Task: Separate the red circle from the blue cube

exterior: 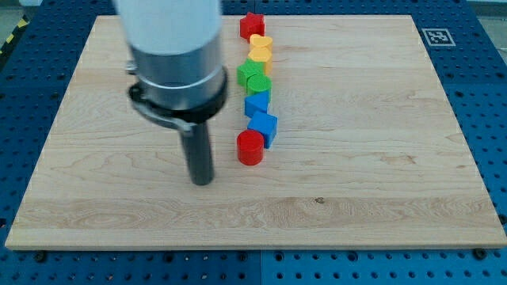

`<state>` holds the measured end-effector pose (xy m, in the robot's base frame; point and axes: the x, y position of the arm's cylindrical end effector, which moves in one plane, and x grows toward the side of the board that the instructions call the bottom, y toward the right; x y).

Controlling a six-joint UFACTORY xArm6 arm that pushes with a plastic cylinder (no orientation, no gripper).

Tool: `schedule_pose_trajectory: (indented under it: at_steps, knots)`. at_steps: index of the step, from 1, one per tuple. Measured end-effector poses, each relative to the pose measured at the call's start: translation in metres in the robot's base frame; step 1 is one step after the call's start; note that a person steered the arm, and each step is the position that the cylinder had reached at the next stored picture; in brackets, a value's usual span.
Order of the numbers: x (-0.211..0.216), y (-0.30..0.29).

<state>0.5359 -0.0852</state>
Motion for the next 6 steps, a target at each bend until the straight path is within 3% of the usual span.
schedule_pose_trajectory:
  at_steps: [1, 2, 5, 6]
  knots:
    - [-0.035, -0.002]
    - [-0.041, -0.002]
    - [-0.035, 0.072]
    - [-0.014, 0.106]
